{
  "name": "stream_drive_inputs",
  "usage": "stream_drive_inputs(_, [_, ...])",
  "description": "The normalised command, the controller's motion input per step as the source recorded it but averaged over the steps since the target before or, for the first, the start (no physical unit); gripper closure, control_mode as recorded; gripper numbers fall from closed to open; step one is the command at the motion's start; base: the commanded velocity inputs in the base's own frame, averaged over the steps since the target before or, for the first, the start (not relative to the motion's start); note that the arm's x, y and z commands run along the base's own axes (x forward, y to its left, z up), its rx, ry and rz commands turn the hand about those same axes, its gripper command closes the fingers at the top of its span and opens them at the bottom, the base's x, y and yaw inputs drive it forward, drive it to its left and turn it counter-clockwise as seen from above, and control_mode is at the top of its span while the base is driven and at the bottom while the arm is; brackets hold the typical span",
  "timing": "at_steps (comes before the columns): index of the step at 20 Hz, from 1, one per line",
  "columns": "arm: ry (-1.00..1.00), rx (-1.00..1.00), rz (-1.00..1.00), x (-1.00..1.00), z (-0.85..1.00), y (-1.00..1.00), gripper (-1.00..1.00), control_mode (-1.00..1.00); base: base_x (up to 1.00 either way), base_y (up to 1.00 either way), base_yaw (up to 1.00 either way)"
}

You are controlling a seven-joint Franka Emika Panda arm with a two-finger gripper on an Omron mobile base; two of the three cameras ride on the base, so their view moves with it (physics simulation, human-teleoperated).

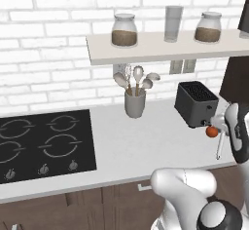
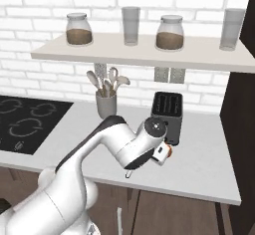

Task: Pick the whisk from the drawer and place it on the counter.

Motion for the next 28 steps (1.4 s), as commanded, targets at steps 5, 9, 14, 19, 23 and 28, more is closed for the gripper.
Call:
stream_drive_inputs(5, [0.00, 0.11, -0.02, 0.30, -0.22, -0.52, 1.00, -1.00, 0.00, 0.00, 0.00])
stream_drive_inputs(9, [0.00, 0.02, -0.06, 0.16, -0.46, -0.34, 1.00, -1.00, 0.00, 0.00, 0.00])
stream_drive_inputs(14, [-0.02, 0.00, -0.09, 0.42, -0.44, -0.22, 1.00, -1.00, 0.00, 0.00, 0.00])
stream_drive_inputs(19, [-0.03, 0.00, -0.14, 0.27, -0.49, -0.15, 1.00, -1.00, 0.00, 0.00, 0.00])
stream_drive_inputs(23, [-0.01, 0.00, -0.16, 0.07, -0.40, -0.34, 1.00, -1.00, 0.00, 0.00, 0.00])
stream_drive_inputs(28, [0.00, 0.02, -0.16, 0.19, -0.25, -0.34, 1.00, -1.00, 0.00, 0.00, 0.00])
